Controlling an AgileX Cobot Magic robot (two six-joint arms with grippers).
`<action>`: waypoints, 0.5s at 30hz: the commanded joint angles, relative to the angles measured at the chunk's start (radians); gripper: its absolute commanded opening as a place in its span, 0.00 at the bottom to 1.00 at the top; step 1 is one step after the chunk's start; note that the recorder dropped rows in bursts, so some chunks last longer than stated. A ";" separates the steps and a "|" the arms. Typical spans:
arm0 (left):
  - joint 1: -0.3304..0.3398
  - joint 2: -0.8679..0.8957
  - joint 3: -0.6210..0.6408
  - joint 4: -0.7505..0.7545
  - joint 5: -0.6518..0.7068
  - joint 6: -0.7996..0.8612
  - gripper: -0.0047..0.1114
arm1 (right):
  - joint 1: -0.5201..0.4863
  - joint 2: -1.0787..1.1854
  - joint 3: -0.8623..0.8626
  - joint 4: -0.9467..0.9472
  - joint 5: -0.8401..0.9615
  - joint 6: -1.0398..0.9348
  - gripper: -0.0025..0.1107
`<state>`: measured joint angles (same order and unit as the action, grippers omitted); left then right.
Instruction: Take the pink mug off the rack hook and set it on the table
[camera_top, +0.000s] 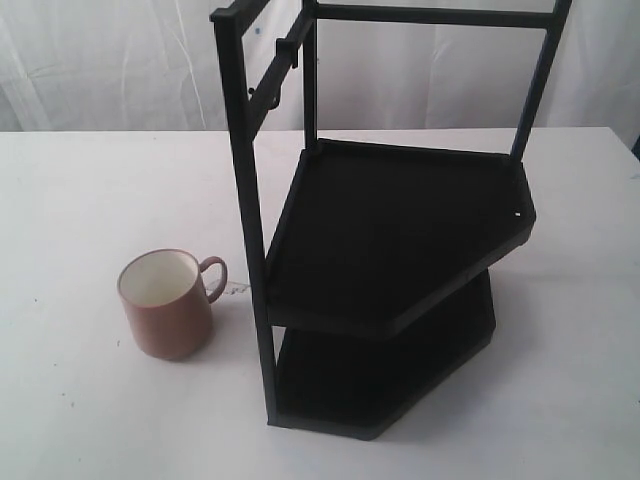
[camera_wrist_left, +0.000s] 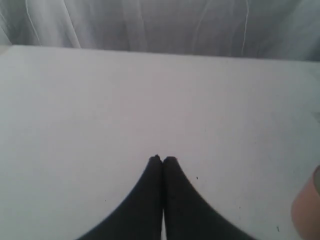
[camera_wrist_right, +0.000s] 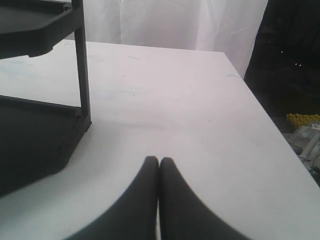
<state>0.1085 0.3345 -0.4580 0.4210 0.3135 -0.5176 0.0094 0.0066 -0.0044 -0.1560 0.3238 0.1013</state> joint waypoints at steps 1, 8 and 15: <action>-0.003 -0.197 0.010 -0.012 0.036 0.007 0.04 | 0.001 -0.007 0.004 0.001 -0.008 0.003 0.02; -0.003 -0.275 0.097 -0.097 0.028 0.050 0.04 | 0.001 -0.007 0.004 0.001 -0.008 0.003 0.02; 0.000 -0.275 0.362 -0.383 -0.293 0.344 0.04 | 0.001 -0.007 0.004 0.001 -0.008 0.003 0.02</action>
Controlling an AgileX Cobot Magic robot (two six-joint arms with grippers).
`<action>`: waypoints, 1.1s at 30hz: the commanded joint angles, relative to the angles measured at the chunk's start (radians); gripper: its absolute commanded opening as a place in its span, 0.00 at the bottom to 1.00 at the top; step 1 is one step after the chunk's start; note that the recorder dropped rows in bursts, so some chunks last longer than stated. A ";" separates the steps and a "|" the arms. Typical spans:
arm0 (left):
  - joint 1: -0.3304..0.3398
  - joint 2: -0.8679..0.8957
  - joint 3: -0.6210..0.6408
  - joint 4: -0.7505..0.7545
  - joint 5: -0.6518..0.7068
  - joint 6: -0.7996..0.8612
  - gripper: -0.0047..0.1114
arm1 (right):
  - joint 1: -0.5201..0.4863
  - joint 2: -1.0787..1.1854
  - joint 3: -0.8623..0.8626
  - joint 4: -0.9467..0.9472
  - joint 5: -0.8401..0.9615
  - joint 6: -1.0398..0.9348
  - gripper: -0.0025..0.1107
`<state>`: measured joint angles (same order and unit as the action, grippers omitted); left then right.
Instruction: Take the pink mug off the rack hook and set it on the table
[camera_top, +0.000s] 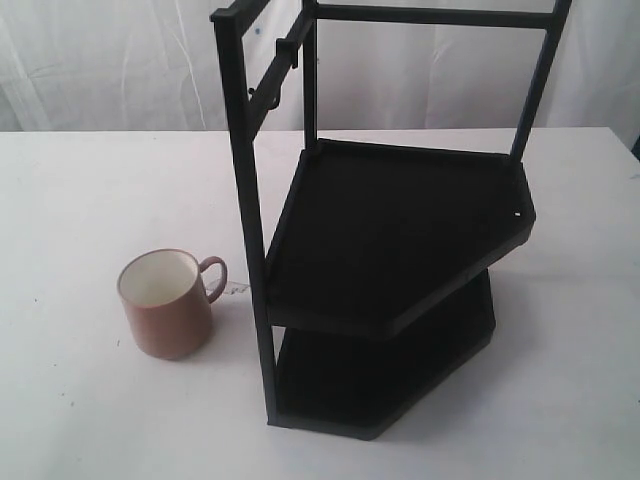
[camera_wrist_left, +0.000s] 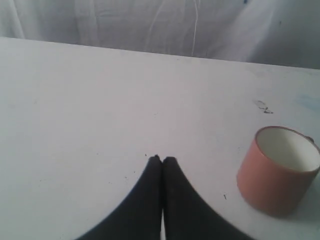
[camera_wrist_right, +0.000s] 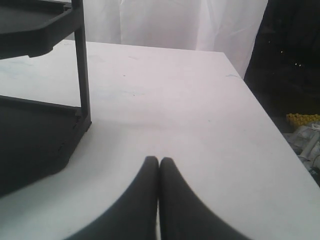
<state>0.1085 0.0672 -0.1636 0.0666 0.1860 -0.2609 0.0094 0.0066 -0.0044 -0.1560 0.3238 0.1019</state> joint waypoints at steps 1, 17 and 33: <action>0.000 -0.008 0.086 -0.028 -0.195 0.128 0.04 | 0.001 -0.007 0.004 0.001 -0.008 0.003 0.02; 0.000 -0.008 0.164 -0.129 -0.026 0.329 0.04 | 0.001 -0.007 0.004 0.001 -0.008 0.003 0.02; -0.003 -0.008 0.164 -0.122 0.017 0.310 0.04 | 0.001 -0.007 0.004 0.001 -0.008 0.003 0.02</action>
